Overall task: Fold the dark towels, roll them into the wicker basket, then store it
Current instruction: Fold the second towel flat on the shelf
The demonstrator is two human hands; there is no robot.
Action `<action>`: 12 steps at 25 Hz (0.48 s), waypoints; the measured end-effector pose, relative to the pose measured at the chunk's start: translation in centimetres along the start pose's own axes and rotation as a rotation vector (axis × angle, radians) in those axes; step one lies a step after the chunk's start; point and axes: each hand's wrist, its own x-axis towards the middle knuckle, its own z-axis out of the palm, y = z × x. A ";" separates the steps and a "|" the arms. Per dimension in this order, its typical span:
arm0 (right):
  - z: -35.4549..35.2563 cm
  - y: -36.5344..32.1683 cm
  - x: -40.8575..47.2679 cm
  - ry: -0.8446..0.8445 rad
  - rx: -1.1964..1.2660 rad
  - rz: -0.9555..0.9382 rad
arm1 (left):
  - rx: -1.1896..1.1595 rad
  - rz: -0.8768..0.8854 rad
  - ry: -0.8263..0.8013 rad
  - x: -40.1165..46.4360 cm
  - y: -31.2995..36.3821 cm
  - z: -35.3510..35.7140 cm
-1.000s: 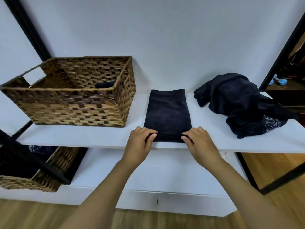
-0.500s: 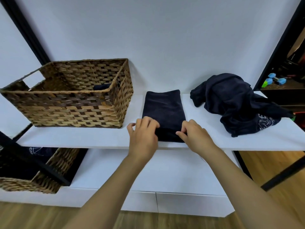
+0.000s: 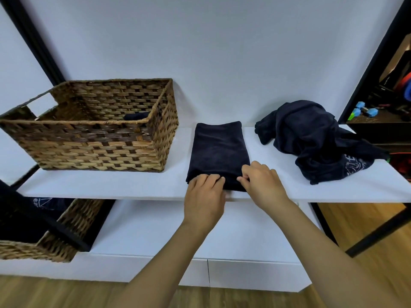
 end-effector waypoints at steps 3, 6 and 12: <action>0.2 0.2 -0.1 0.117 -0.051 -0.039 | 0.016 -0.069 -0.005 0.1 -1.8 -0.4; 1.2 -1.2 -1.0 0.305 -0.122 -0.279 | -0.003 -0.083 -0.054 0.4 -2.4 -0.6; 3.3 0.1 -2.3 0.214 0.162 -0.212 | -0.092 -0.021 -0.115 1.5 -3.3 -1.3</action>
